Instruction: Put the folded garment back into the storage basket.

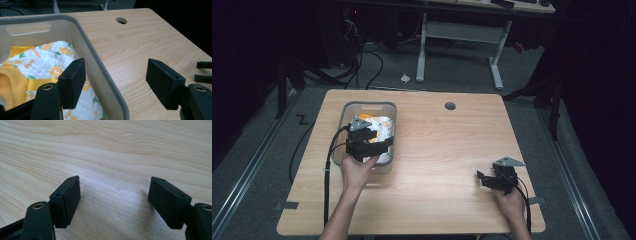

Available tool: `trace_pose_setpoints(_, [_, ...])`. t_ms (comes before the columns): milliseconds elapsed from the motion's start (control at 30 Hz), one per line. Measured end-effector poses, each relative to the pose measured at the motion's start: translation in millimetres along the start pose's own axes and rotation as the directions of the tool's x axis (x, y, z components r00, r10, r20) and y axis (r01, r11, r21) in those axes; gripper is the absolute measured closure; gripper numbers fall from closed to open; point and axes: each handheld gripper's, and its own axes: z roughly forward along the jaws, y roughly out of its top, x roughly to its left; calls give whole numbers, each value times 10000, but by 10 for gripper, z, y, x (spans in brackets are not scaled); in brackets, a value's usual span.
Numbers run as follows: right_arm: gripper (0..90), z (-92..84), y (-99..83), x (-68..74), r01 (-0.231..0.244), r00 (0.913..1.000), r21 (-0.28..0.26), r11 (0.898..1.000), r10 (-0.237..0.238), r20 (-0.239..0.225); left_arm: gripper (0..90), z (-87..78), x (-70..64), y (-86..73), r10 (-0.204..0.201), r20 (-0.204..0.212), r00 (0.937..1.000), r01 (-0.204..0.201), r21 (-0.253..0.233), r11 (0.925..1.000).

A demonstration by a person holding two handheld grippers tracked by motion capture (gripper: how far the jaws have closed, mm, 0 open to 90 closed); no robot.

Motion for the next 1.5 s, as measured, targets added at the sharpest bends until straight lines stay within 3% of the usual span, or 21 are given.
trace_pose_setpoints(567, [263,0,0,0,1,10000,-1,10000,-1,0,322,5,-188,-6,271,472,9985,-265,-127,9996])
trace_pose_setpoints(1133, [263,0,0,0,5,10000,0,10000,-5,-1,321,73,-481,-47,902,976,9911,-900,-56,9959])
trace_pose_setpoints(1500, [263,0,0,-1,1,10000,-1,10000,-1,-1,326,145,-568,-92,919,1382,9861,-943,116,9955])
